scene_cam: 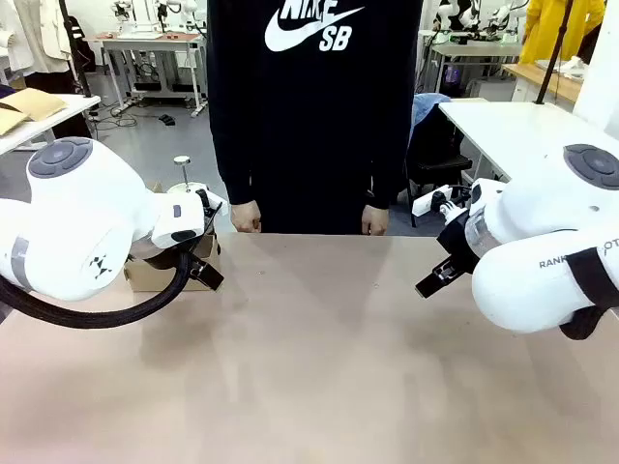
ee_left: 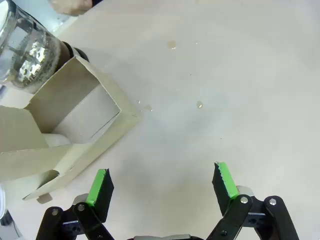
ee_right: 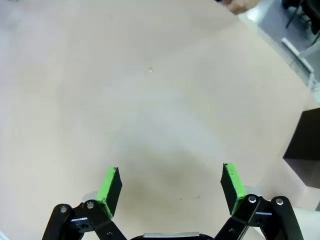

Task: Pour a drink into a cup and package it in a carrier.
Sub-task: Pick up the 600 ml Paper Cup and place it in the middle top area of the table.

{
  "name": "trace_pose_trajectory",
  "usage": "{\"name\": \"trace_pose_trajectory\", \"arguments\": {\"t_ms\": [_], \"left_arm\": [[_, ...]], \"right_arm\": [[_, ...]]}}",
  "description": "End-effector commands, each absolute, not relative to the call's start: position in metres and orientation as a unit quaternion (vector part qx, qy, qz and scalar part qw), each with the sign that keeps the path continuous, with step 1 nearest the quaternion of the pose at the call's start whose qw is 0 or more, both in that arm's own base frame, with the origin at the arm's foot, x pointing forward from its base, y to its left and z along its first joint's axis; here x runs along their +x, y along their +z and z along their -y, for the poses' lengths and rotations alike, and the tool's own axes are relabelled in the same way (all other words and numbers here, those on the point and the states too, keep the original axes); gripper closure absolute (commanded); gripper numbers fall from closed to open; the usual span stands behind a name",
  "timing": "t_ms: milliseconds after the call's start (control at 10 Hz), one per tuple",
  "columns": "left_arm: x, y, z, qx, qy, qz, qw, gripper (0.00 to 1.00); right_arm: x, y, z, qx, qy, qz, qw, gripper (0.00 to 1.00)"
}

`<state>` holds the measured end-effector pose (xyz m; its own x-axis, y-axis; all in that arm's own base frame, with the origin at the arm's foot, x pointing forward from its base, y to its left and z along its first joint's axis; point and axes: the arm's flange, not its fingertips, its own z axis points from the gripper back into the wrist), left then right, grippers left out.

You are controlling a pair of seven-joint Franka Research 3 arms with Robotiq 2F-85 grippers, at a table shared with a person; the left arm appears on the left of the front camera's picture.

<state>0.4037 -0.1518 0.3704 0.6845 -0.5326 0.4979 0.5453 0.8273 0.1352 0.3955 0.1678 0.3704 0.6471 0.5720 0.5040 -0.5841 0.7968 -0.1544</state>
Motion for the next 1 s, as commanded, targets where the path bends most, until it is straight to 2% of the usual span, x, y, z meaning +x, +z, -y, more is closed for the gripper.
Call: {"name": "trace_pose_trajectory", "arguments": {"t_ms": [0,800,900], "left_arm": [[0.404,0.37,0.152,-0.012,-0.294,0.267,0.918,0.0],[0.404,0.37,0.152,-0.012,-0.294,0.267,0.918,0.0],[0.404,0.37,0.152,-0.012,-0.294,0.267,0.918,0.0]], "right_arm": [[0.395,0.37,-0.168,0.011,0.319,0.274,0.907,0.0],[0.395,0.37,-0.168,0.011,0.319,0.274,0.907,0.0],[0.402,0.389,-0.169,0.003,0.312,0.291,0.905,0.0]]}}
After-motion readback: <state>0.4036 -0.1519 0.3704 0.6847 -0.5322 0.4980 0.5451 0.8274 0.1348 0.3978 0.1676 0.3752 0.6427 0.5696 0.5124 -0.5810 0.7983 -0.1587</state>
